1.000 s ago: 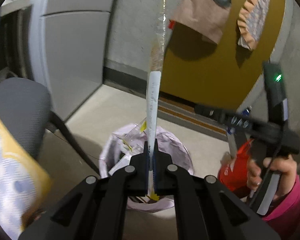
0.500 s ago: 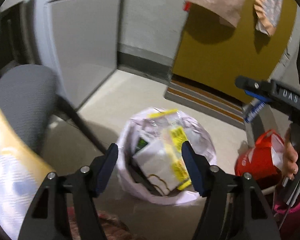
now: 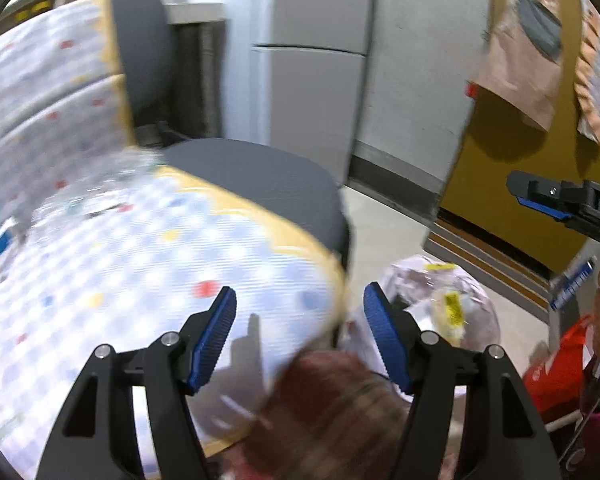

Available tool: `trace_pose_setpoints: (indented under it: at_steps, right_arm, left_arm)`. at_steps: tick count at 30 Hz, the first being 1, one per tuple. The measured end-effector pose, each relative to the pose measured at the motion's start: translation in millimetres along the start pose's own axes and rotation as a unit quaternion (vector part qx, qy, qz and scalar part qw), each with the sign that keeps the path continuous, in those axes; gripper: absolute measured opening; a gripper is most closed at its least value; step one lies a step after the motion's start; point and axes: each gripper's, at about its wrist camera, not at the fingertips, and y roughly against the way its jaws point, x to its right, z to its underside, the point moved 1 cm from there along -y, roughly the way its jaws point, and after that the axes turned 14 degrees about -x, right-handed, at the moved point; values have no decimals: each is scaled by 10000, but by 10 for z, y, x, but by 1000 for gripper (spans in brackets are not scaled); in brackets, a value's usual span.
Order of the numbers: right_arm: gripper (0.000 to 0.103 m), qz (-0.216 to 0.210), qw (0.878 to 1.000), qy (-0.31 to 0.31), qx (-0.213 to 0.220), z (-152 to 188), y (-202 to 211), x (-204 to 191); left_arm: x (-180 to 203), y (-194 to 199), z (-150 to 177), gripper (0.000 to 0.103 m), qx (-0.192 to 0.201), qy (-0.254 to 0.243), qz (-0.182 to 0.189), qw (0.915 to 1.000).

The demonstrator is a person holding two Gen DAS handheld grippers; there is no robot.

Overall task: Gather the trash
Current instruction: 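Move both tools back to the chair toward the sponge and carton, then grasp the white sponge with the left tool while the right tool grasps the milk carton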

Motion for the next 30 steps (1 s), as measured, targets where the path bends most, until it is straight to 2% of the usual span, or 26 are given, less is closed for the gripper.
trace_pose_setpoints:
  at_steps: [4, 8, 10, 13, 19, 22, 25, 30]
  right_arm:
    - [59, -210, 9984, 521, -46, -129, -110, -513]
    - [61, -389, 9943, 988, -125, -234, -214, -965]
    - [66, -492, 9907, 1260, -135, -297, -264, -1233]
    - [72, -601, 9851, 1604, -132, -378, -337, -1581]
    - [73, -715, 9746, 2108, -257, -539, -606, -2209]
    - [73, -832, 9715, 2192, -352, -625, -796, -2463]
    - [73, -987, 9700, 2167, -484, -705, -1025, -2721]
    - [73, -1211, 9687, 2029, -759, -789, -1399, -2986]
  left_arm:
    - [-382, 274, 104, 65, 187, 408, -322, 9985]
    - [-817, 530, 262, 65, 291, 858, -792, 9927]
    - [-1039, 633, 340, 65, 316, 1087, -941, 9891]
    - [-1363, 803, 439, 70, 393, 1490, -1130, 9816]
    - [-2103, 1052, 573, 77, 411, 2114, -1882, 9582]
    - [-2594, 1089, 583, 80, 326, 2448, -2169, 9444]
    - [-2971, 1004, 521, 80, 121, 2573, -2359, 9370]
    - [-3385, 714, 363, 81, -305, 2506, -2488, 9351]
